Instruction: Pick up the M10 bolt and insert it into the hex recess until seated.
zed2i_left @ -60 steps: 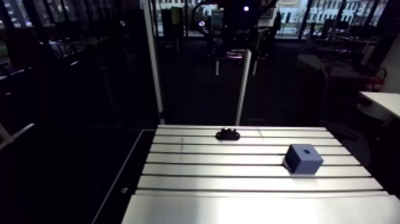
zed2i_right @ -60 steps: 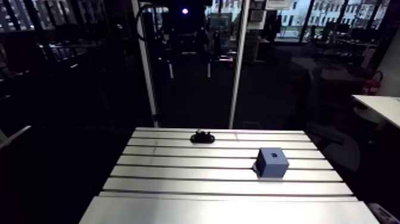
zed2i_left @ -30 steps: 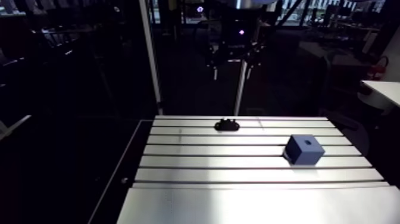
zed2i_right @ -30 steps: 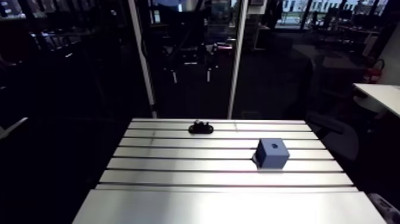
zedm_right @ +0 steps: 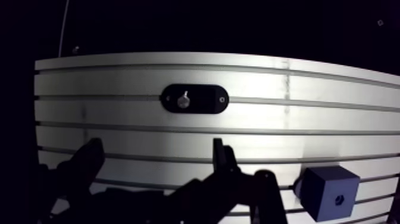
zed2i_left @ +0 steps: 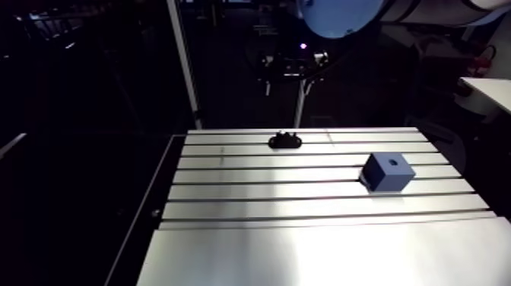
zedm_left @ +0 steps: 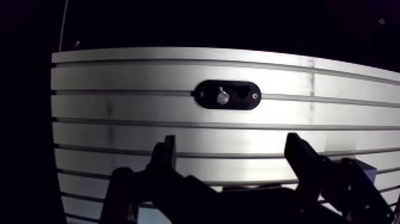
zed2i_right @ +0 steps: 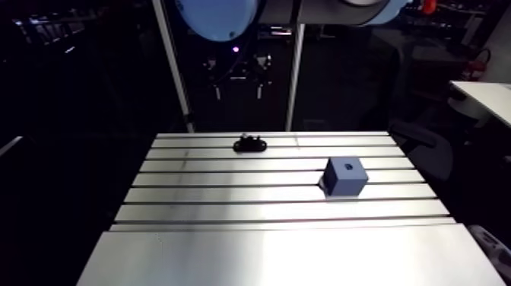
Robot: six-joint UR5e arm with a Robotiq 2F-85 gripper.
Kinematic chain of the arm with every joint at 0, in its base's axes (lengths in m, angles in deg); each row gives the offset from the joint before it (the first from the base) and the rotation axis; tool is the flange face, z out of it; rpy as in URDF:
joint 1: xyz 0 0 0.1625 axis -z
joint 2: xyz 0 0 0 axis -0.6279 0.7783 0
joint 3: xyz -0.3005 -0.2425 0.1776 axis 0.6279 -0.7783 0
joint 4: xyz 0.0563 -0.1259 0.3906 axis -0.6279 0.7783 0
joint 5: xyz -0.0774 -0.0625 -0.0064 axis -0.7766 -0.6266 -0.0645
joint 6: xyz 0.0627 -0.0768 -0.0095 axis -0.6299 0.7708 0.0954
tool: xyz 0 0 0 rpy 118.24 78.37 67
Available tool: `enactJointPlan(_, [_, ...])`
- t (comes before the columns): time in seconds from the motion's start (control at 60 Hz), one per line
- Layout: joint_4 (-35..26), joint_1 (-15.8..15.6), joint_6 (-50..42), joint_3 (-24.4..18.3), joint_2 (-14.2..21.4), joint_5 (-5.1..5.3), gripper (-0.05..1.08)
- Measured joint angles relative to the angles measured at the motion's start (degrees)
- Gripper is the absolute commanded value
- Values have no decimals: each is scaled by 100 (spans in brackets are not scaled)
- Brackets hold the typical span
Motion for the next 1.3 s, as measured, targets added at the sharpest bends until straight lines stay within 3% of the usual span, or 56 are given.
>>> enactJointPlan(0.367, [325, 15, -14, 12, -378, -16, 2])
enactJointPlan(0.583, [388, 30, 4, 10, -552, -17, 9])
enactJointPlan(0.883, [625, 78, 24, -10, -784, -25, 30])
enactJointPlan(1.3, [722, 84, 31, -67, -1000, -23, 38])
